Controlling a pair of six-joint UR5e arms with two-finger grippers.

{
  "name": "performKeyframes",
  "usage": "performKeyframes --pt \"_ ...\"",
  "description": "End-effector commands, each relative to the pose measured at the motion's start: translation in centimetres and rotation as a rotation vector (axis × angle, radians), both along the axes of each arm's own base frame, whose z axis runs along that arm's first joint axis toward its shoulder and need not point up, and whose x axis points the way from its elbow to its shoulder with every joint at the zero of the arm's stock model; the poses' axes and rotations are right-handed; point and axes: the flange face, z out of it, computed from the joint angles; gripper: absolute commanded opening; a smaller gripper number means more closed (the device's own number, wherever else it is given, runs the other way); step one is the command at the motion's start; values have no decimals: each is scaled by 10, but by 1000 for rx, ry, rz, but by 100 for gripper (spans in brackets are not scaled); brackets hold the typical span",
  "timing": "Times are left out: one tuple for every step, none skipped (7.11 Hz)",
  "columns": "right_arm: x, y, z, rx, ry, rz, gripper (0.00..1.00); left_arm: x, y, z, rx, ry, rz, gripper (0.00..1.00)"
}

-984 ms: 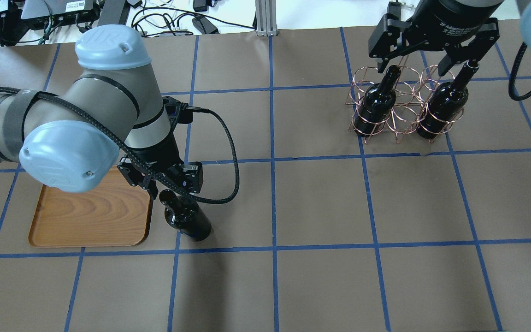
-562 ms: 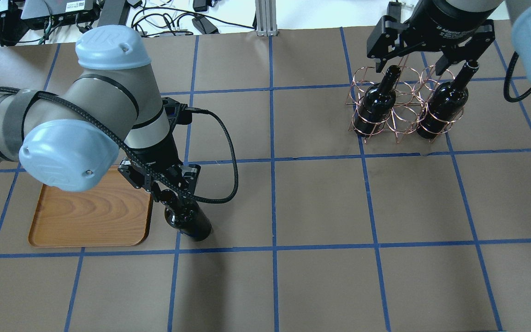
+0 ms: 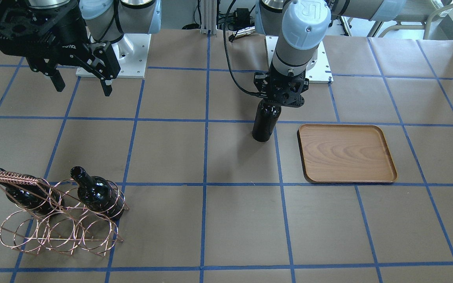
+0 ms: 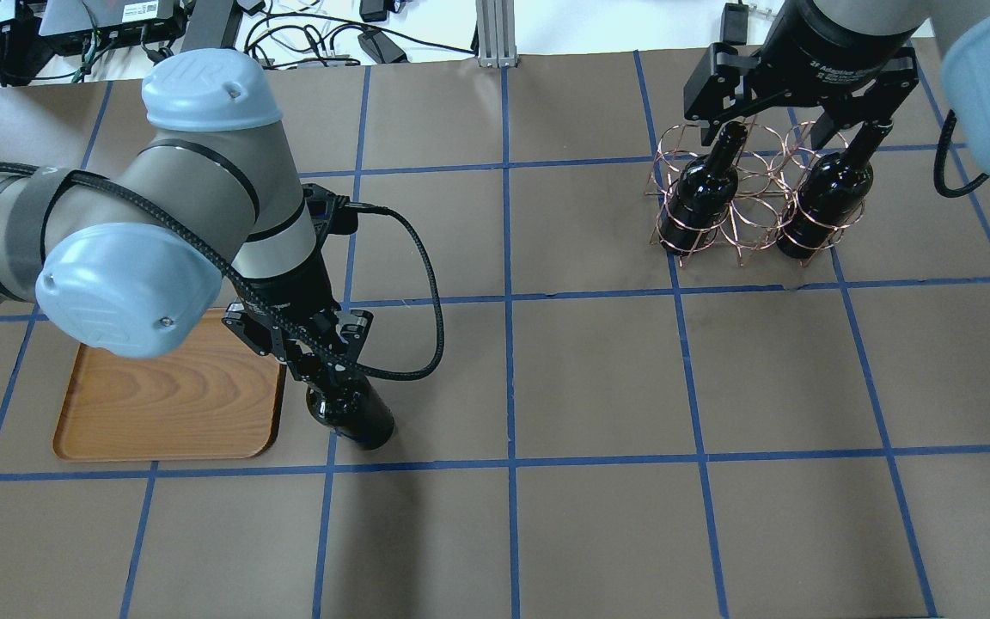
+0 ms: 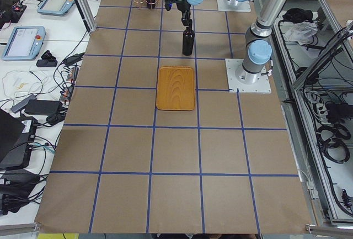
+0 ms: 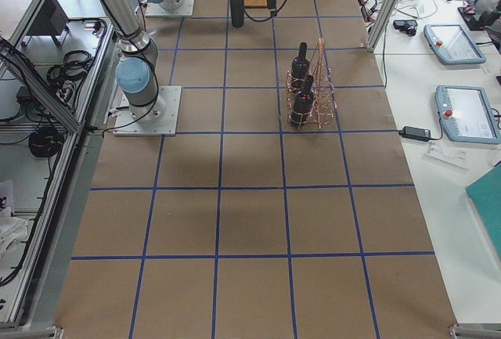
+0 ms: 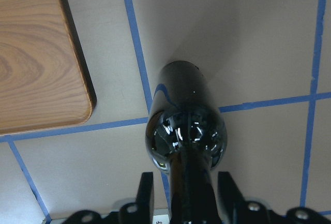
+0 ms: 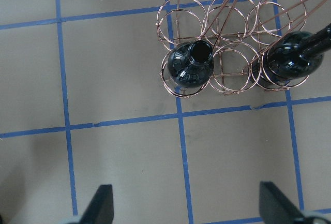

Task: Take wine from basket and place on tray
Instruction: 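Lift the bottle with the left gripper and tilt it over the tray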

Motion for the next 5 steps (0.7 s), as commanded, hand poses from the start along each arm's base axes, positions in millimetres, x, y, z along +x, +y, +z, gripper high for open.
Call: performKeyframes --pt "0 0 0 -1 -4 -3 100 0 2 -1 15 -2 1 46" --pt "0 1 1 -1 2 -2 100 0 2 -1 15 -1 1 40" --pt "0 2 2 -5 3 -8 100 0 1 -3 20 -2 6 19" --pt "-1 3 4 -11 15 -14 100 0 1 -3 21 -3 9 0" --pt "-7 2 4 -12 42 -16 100 -1 -3 0 14 -2 11 0"
